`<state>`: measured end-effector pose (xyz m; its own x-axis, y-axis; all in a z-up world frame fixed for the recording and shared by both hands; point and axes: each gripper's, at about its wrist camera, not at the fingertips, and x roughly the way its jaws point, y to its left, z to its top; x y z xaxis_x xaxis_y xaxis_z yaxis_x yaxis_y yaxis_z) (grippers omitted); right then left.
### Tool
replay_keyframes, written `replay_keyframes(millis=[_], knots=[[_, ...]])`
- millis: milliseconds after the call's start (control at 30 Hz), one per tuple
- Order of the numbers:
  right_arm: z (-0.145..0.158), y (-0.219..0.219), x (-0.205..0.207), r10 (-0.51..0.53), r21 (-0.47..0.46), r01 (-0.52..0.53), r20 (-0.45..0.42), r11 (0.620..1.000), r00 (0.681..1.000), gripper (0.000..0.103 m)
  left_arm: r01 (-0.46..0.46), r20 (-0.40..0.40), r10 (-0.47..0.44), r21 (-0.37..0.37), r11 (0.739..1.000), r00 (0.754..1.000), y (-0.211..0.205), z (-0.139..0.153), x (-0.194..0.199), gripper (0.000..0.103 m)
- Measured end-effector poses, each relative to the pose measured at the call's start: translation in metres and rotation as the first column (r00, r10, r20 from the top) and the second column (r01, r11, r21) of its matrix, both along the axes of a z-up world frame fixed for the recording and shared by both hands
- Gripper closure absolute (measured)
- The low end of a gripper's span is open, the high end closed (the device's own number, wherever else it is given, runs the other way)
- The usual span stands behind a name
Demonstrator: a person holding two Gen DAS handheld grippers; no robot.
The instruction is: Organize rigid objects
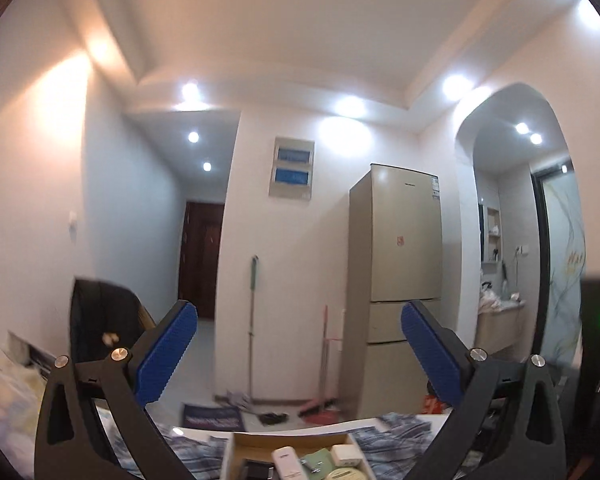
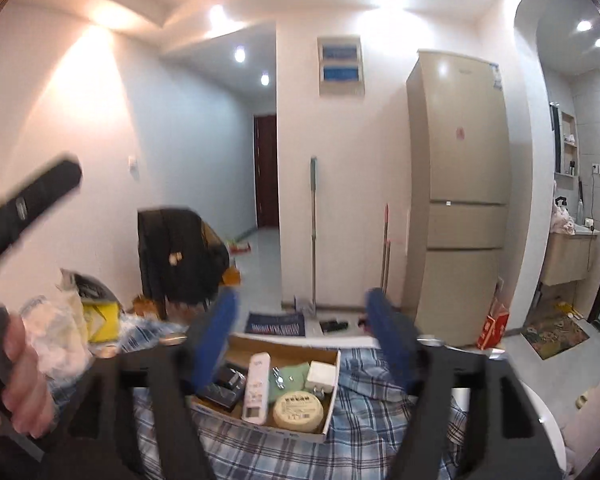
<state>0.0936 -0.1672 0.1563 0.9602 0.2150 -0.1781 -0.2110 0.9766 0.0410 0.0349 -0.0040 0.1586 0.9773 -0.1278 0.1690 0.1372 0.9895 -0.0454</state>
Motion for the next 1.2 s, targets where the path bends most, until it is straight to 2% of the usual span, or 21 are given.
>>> replay_keyframes(millis=[67,167,300,467,633,733,800,867,967,1033,1200], knots=[[0.002,-0.005,-0.016,0.0,0.042,-0.002,0.043,0.999,0.999,0.0,-0.008,0.027,0.006,0.044,0.999,1.0,-0.006,-0.007,-0.02,0.0],[-0.001,-0.004,-0.032,-0.013,0.045,0.009,0.081,0.999,0.997,0.0,-0.057,0.04,0.053,0.103,0.993,0.998,-0.012,-0.024,-0.04,0.0],[-0.016,-0.005,-0.041,-0.023,0.048,0.018,0.104,0.999,0.994,0.0,-0.073,0.042,0.068,0.117,0.991,0.997,-0.01,-0.053,-0.057,0.0],[-0.055,-0.013,-0.047,0.007,0.064,-0.014,0.115,0.998,0.993,0.0,-0.039,-0.004,0.04,0.144,0.989,0.999,-0.002,-0.092,-0.057,0.0],[-0.096,-0.015,-0.04,-0.015,0.049,0.01,0.099,0.999,0.995,0.0,-0.083,-0.046,0.089,0.132,0.988,0.995,0.007,-0.138,-0.043,0.0],[-0.116,-0.016,-0.034,-0.082,0.03,0.08,0.105,0.996,0.991,0.0,-0.097,-0.068,0.106,0.132,0.987,0.992,0.012,-0.164,-0.034,0.0],[-0.128,-0.018,-0.034,-0.14,0.01,0.139,0.127,0.99,0.982,0.0,-0.058,-0.099,0.071,0.122,0.991,0.993,0.015,-0.163,-0.029,0.0],[-0.135,-0.019,-0.032,-0.132,-0.001,0.133,0.112,0.991,0.985,0.0,-0.062,-0.111,0.075,0.118,0.991,0.991,0.016,-0.164,-0.026,0.0],[-0.136,-0.02,-0.03,-0.147,-0.002,0.148,0.092,0.989,0.985,0.0,-0.093,-0.128,0.113,0.154,0.984,0.985,0.008,-0.165,-0.022,0.0],[-0.138,-0.023,-0.032,-0.191,0.005,0.191,0.089,0.982,0.978,0.0,-0.123,-0.11,0.142,0.168,0.978,0.984,0.006,-0.167,-0.026,0.0],[-0.136,-0.022,-0.033,-0.176,0.001,0.177,0.091,0.984,0.98,0.0,-0.116,-0.074,0.131,0.173,0.978,0.989,0.005,-0.168,-0.032,0.0]])
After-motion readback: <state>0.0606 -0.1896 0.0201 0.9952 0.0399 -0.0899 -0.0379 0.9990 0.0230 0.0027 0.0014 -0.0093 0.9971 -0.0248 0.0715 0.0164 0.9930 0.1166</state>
